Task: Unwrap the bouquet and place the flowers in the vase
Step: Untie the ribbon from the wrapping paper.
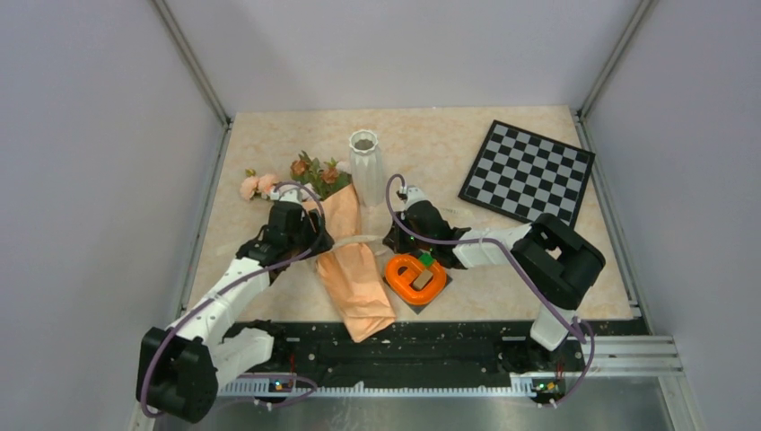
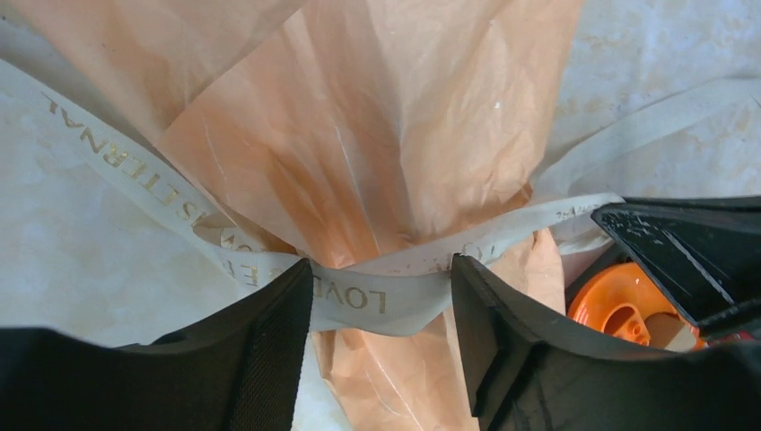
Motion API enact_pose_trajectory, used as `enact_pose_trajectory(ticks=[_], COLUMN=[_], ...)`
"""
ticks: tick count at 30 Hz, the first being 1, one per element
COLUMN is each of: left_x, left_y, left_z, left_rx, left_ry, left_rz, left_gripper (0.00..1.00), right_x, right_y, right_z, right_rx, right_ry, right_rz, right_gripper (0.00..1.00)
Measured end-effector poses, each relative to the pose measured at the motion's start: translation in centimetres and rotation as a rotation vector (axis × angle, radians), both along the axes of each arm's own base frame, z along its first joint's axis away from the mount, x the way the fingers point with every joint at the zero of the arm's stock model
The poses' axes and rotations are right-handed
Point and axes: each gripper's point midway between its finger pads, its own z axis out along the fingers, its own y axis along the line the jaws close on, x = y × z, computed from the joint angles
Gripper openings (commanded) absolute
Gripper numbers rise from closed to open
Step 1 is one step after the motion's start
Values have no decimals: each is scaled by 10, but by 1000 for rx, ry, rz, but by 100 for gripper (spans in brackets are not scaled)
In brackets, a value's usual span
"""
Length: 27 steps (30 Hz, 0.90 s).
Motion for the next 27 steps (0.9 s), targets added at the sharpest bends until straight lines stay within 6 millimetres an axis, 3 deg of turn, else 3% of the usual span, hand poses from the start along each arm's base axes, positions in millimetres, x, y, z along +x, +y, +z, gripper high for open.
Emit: enact_pose_trajectory(ticks=[4,9,13,21,27], left_x=[0,2,1,-7,-7], left_y=[2,4,8,38,83], left_z=[-11,-9,-3,8,14], left_rx=[16,18,17,91,69], left_ry=[38,31,14,-13,-28], left_rz=[22,40,64,185,390], left_gripper=[40,22,0,0,0], right_x=[0,0,0,7,14], right_y=[0,0,-2,-13,-23], right_z=[0,0,-2,-5,-2], right_rx=[0,-1,-12,-40,-34], right_ry=[0,0,3,9,15], right_rz=[0,-1,-9,-85,-156], right_gripper=[0,0,0,0,0])
